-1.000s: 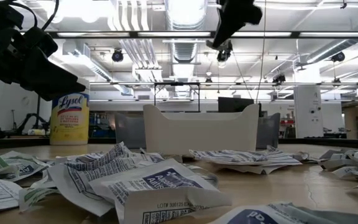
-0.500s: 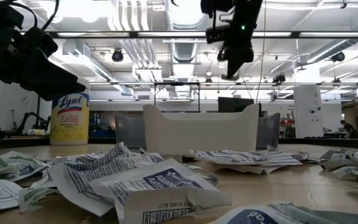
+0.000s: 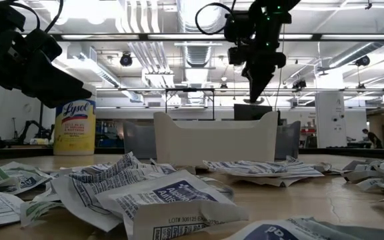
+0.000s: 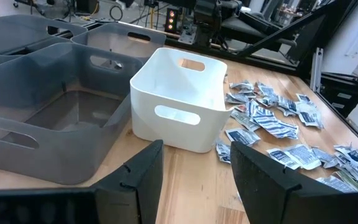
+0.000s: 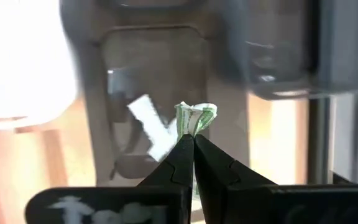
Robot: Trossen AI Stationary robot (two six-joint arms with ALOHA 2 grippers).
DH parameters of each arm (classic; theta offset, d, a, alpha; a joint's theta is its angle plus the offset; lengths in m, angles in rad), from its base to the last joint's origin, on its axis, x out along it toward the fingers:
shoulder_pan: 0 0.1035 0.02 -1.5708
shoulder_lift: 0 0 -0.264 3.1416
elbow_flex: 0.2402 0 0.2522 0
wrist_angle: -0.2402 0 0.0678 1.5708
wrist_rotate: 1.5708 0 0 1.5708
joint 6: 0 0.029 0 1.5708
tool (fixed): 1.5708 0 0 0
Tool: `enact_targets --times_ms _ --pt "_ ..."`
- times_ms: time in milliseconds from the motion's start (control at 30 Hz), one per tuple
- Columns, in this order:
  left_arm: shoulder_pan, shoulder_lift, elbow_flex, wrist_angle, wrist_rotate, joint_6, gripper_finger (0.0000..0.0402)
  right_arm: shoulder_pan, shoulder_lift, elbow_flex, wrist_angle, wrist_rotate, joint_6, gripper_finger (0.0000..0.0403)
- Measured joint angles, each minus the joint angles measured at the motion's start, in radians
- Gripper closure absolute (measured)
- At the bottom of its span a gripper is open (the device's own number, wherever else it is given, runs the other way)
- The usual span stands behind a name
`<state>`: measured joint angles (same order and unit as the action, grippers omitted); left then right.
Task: Pick & Place First Aid Supplies
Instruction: Put the green bandage into the bottom right black bin
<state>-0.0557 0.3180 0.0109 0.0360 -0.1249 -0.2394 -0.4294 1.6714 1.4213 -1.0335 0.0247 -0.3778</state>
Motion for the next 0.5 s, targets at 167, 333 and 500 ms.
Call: enact_targets --times_ms 167,333,500 --pt "0.0 0.0 0.0 0.0 -0.004 0.0 0.0218 -0.03 0.0 -0.035 0.033 -0.071 -0.067 0.0394" --pt "0.0 0.0 0.0 0.001 -0.007 0.0 0.0218 -0.045 0.0 -0.094 0.106 -0.076 -0.101 0.0394" --pt "0.0 0.0 0.0 0.001 -0.007 0.0 0.0218 -0.049 0.0 -0.179 0.207 -0.079 -0.108 0.0394"
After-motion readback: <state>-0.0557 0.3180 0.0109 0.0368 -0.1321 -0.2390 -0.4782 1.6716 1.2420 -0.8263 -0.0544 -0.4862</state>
